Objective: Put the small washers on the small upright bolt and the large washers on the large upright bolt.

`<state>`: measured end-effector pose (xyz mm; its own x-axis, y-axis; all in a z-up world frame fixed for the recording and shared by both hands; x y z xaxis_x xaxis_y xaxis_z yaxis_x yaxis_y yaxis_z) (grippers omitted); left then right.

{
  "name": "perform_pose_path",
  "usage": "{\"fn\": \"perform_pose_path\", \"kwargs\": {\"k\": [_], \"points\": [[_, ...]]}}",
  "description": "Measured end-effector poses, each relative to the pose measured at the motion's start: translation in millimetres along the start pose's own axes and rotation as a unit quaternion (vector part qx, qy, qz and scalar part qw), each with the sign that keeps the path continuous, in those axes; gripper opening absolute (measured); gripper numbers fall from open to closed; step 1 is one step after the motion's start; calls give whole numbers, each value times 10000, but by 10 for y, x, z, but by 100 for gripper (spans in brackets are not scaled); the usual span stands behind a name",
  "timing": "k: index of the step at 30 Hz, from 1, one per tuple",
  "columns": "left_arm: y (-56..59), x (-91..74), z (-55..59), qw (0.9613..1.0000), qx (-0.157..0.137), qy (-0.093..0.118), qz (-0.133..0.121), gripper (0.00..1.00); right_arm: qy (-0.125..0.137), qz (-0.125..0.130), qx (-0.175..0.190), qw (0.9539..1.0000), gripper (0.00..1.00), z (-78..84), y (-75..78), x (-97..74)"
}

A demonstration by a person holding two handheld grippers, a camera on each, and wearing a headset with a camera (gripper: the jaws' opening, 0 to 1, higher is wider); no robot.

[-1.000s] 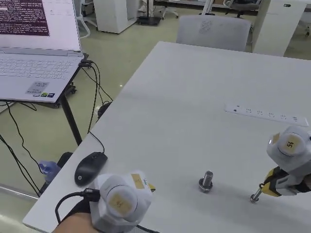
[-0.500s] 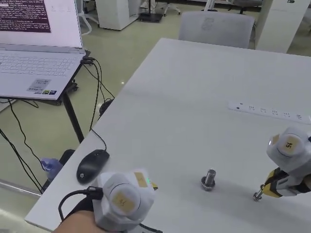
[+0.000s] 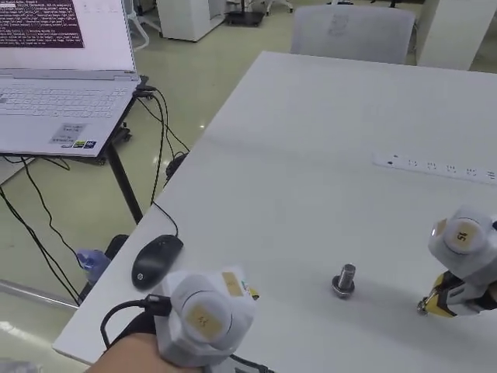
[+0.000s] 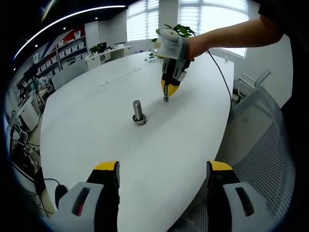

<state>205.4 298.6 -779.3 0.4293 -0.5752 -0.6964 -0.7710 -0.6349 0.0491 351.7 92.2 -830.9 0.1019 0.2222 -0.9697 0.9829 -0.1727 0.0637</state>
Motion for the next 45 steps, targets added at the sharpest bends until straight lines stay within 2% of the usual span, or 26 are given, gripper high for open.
{"fn": "perform_pose_path", "kwargs": {"k": [6, 11, 27, 33, 40, 45], "points": [[-11, -14, 34, 10000, 8, -59, 4, 72, -17, -35, 22, 10000, 13, 11, 23, 82], [-16, -29, 48, 10000, 15, -91, 13, 72, 8, -42, 30, 10000, 13, -6, 33, 82], [-20, 2, -4, 9999, 81, -112, 55, 71, -15, 89, -116, 9999, 15, 0, 76, 93], [-4, -4, 10, 9999, 66, -110, 48, 71, 134, 213, -18, 9997, 22, 10, 110, 41], [10, -1, -1, 10000, -37, -29, 29, 72, 463, 463, 153, 9977, 30, 19, 164, -114], [-9, -7, -42, 10000, -2, 18, 21, 72, 909, 701, 437, 9924, 32, -37, 123, -405]]}}
Point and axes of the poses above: the centre of the closed fingertips' face, and the gripper's own axes: x roughly forward along the fingers, y roughly to its right, z roughly out of its underside, the point moved 2 cm from there along -x, roughly backward along the fingers, and after that the axes turned 2 degrees about z, right-handed, at the moved point
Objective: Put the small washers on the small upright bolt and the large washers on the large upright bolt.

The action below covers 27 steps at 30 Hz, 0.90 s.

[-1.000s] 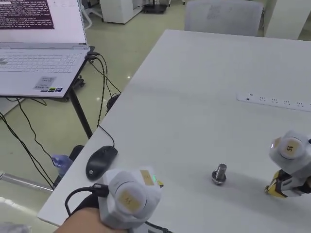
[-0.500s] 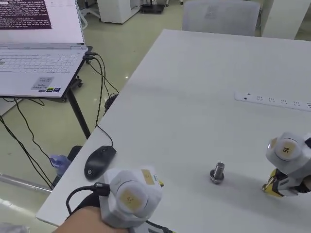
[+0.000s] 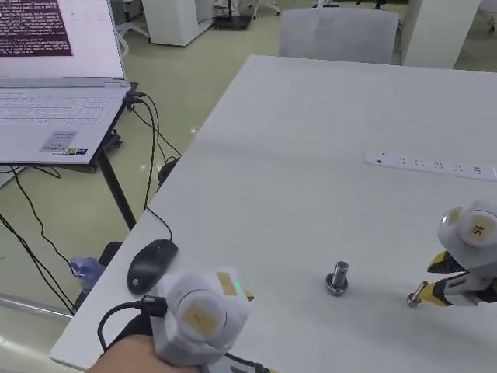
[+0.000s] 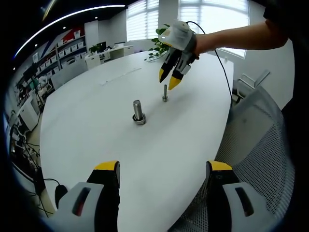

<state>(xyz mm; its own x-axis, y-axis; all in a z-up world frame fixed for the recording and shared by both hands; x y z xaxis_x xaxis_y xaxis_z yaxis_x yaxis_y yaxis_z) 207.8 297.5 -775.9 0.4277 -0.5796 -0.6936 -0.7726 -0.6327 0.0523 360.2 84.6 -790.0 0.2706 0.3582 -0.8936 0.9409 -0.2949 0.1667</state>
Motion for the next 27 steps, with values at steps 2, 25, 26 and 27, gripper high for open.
{"fn": "perform_pose_path", "kwargs": {"k": [2, 25, 26, 27], "points": [[-12, -4, -7, 10000, 1, 7, -7, 72, 61, 108, 36, 9999, 33, 2, 2, -101], [-73, -214, -33, 9967, -545, 578, -155, 76, 1791, 419, 1343, 9737, 45, 128, -533, -804], [-77, -226, -28, 9965, -555, 607, -180, 77, 1856, 407, 1360, 9723, 46, 132, -567, -810], [-67, -244, -26, 9961, -577, 643, -193, 77, 1933, 380, 1387, 9705, 46, 133, -633, -818]]}}
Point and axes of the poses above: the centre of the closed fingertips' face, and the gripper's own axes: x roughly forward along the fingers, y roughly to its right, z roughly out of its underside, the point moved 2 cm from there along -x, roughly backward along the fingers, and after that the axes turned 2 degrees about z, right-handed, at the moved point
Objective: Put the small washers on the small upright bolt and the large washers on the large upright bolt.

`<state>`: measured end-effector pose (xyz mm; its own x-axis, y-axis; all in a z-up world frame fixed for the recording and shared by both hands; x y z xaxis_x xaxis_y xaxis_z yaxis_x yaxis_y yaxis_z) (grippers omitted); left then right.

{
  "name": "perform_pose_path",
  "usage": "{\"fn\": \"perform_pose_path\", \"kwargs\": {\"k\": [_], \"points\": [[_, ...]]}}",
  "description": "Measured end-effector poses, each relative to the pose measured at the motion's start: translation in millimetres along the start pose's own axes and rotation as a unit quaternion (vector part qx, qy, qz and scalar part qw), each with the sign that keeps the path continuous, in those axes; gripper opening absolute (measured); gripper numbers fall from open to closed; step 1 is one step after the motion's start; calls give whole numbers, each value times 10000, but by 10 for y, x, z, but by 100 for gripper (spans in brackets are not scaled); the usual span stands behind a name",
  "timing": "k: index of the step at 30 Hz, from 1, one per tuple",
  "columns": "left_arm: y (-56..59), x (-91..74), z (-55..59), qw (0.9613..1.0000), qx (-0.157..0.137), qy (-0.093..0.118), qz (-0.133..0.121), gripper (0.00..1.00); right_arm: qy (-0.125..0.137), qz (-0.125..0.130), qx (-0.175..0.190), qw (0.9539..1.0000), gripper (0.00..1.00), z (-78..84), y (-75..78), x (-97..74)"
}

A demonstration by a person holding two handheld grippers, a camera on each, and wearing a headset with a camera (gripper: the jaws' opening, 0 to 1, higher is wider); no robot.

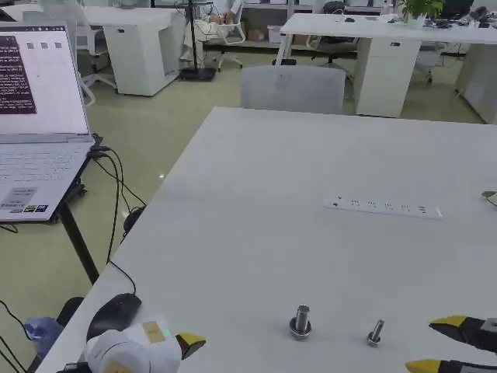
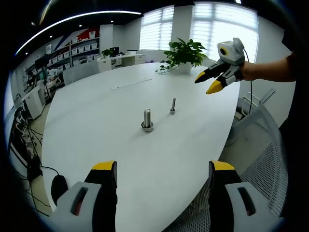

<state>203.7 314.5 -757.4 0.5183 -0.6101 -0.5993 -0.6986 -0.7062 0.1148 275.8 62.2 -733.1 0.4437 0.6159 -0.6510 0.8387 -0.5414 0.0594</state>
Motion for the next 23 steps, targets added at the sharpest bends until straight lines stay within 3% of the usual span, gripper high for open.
{"fn": "perform_pose_path", "kwargs": {"k": [6, 12, 18, 23], "points": [[37, -36, 59, 9999, -68, 147, -34, 81, 332, -39, 315, 9989, 56, 90, -239, -16], [74, -77, 153, 9997, -122, 178, -81, 82, 437, -7, 585, 9973, 65, 273, -355, -31], [68, -107, 252, 9996, -158, 157, -180, 83, 514, -147, 812, 9953, 72, 393, -471, -35], [92, -132, 292, 9994, -187, 195, -194, 84, 747, -242, 948, 9924, 81, 388, -528, -55]]}}
Point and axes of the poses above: the centre of the closed fingertips' face, and the gripper's own axes: x roughly forward along the fingers, y roughly to its right, z roughly out of its underside, the point moved 2 cm from there along -x, roughly backward along the fingers, and after that the axes turned 2 degrees about z, right-handed, at the moved point
